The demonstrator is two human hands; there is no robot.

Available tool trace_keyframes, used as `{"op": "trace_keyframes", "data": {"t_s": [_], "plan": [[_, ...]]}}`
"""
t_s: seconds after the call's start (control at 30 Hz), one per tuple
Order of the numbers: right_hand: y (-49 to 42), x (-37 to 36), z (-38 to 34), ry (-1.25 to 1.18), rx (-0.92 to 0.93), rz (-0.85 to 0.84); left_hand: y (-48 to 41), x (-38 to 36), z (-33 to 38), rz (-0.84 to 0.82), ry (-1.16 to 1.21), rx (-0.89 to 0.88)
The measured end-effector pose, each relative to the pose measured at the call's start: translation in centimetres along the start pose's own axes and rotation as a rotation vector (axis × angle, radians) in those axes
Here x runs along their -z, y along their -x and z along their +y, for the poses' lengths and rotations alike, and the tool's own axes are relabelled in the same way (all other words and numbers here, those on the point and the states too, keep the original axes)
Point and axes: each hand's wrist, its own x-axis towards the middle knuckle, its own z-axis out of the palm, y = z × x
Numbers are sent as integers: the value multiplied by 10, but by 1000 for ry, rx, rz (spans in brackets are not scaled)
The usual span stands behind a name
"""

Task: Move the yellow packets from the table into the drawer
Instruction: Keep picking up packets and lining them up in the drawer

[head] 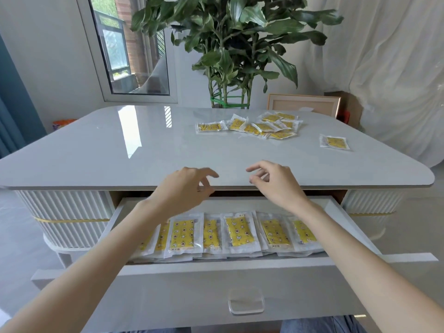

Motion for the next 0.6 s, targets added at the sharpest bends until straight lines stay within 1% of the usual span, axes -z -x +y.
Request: {"op": "trace_keyframes", "data": {"t_s": [0.13, 0.3, 0.47, 0.53, 0.6], "plan": [[-27, 6, 6, -17, -51, 83, -35, 7, -9, 83, 24, 15], [-74, -5, 26, 11, -126, 62, -94, -12, -35, 90, 25, 87], [-120, -21, 50, 196, -171, 7, -143, -48, -64, -11, 55, 208], [-137, -28, 59, 278, -140, -16, -163, -59, -73, 8, 27, 255], [-155, -36, 66, 336, -109, 5, -183, -65, -78, 45, 5, 276]]}}
